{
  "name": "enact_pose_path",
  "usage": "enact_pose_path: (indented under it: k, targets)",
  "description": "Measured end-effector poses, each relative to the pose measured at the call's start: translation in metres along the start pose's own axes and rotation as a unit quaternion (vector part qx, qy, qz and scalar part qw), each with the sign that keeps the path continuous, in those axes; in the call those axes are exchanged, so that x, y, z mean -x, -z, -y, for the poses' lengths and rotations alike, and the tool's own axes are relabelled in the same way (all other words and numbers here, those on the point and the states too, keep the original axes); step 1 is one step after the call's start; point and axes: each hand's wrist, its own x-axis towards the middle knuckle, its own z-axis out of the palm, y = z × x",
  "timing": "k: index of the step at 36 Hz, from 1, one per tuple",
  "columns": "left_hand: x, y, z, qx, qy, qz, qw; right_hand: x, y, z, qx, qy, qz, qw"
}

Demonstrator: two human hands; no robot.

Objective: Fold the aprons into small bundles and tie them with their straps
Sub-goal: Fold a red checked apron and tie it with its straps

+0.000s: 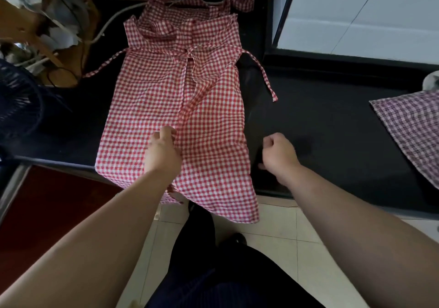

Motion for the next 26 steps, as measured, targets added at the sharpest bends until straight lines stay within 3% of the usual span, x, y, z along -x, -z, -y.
enact_pose_path:
  k: [3,7,10,13,16,19,22,26]
  targets:
    - [0.006,-0.005,-0.006,-0.004,-0.019,0.016,1.000,0.010,0.007,0.001,-0.089,-0.067,0.103,0.988]
    - [0.019,-0.013,-0.016,-0.122,-0.142,-0.023,0.982,0.017,0.006,0.000,0.066,0.007,0.180,0.981]
    - [0.030,-0.023,-0.020,-0.120,-0.196,0.063,0.971,0.025,0.004,-0.001,0.127,0.025,0.224,0.966]
    - [0.037,-0.030,-0.010,-0.080,-0.178,0.124,0.973,0.028,-0.004,-0.008,0.149,0.004,0.195,0.969]
    - [0.043,-0.024,0.001,-0.020,-0.179,0.049,0.982,0.026,-0.008,-0.015,0.176,-0.028,0.165,0.970]
    - [0.043,-0.007,0.013,-0.005,-0.093,-0.012,0.996,0.024,-0.004,-0.012,0.238,-0.049,0.152,0.958]
    - [0.036,0.005,0.025,-0.067,-0.004,0.046,0.997,0.022,-0.007,0.000,0.291,0.027,0.091,0.952]
    - [0.022,0.012,0.024,-0.091,0.024,0.064,0.993,0.023,-0.021,0.026,0.271,0.140,0.081,0.949]
